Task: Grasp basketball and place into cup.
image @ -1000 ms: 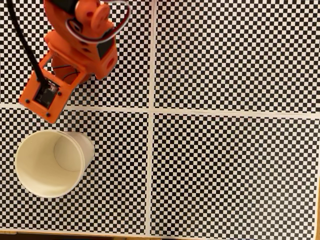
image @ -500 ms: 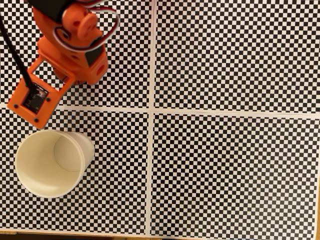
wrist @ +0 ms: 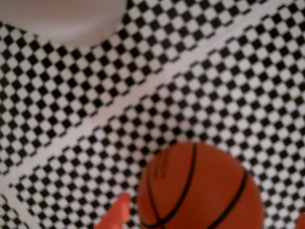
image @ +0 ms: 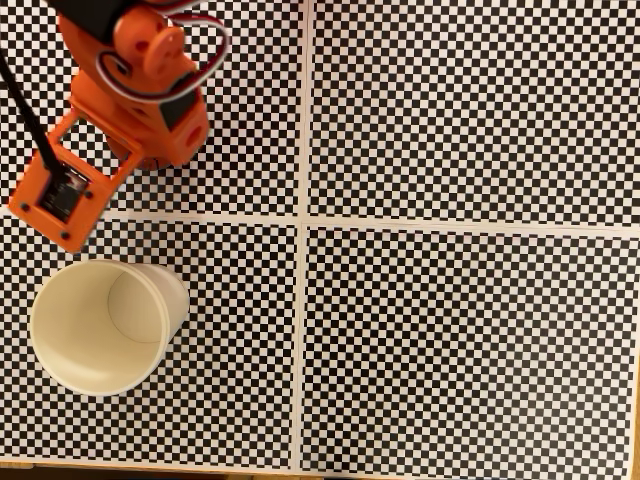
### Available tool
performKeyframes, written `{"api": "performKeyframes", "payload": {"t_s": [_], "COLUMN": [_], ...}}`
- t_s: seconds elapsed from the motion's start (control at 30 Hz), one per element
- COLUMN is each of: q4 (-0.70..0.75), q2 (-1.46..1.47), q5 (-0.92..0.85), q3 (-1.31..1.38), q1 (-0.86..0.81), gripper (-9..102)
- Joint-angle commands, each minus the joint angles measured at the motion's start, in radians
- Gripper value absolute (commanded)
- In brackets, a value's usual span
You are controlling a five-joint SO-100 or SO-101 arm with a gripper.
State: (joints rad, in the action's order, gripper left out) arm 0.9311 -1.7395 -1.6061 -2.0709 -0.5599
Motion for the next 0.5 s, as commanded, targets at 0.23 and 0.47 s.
{"api": "performKeyframes", "payload": {"t_s": [0.23, 0.47], "q4": [-0.032, -0.046], "q2": [0.014, 0.023], "q5": [-0.017, -0.014], "q3": [0.037, 0.037], "q1": [-0.026, -0.031], "gripper": [27, 15]}}
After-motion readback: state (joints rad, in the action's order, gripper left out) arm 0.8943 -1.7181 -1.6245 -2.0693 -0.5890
